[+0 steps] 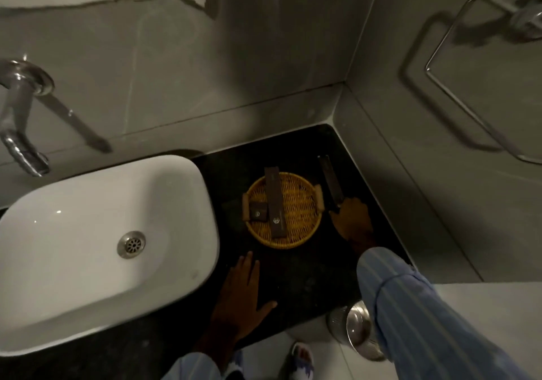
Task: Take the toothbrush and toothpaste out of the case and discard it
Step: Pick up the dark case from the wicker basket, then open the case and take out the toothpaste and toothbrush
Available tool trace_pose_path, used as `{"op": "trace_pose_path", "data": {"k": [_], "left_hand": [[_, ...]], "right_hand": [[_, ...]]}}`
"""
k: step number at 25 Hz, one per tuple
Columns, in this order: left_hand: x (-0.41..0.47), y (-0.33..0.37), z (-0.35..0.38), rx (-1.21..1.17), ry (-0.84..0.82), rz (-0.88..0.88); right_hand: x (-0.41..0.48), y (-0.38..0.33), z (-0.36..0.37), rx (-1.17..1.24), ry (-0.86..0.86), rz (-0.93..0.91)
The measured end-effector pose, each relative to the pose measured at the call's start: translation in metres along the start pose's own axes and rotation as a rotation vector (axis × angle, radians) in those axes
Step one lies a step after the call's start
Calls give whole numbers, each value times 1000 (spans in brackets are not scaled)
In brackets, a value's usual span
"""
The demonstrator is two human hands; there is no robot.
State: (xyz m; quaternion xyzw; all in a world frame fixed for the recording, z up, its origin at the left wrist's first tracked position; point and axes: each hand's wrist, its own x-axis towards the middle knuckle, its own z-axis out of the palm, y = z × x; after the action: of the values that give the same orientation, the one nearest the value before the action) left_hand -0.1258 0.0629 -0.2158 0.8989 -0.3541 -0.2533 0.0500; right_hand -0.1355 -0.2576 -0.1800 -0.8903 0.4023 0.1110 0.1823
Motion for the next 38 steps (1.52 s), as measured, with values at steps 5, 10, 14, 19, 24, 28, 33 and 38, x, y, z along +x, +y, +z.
{"op": "trace_pose_path", "data": {"k": [5, 10, 14, 19, 24, 28, 33, 38], "left_hand": [[1, -5, 10, 81, 37, 18], [0, 1, 0, 42, 50, 31], [1, 14, -30, -20, 144, 109], [6, 33, -103, -9, 290, 263], [19, 53, -198, -12, 427, 304], [19, 67, -269, -61, 511, 293], [4, 92, -358, -391, 550, 232], [-18, 104, -439, -1046, 540, 233]], "right_hand": [[13, -3, 3, -16, 52, 49], [2, 0, -16, -119, 88, 46], [-12, -2, -45, -63, 98, 39], [-43, -19, -96, 124, 134, -18], [-73, -37, -151, 202, 200, -133], [-95, -52, -196, 231, 241, -190], [-120, -69, -246, 243, 299, -328], [-139, -77, -274, 253, 403, -412]]}}
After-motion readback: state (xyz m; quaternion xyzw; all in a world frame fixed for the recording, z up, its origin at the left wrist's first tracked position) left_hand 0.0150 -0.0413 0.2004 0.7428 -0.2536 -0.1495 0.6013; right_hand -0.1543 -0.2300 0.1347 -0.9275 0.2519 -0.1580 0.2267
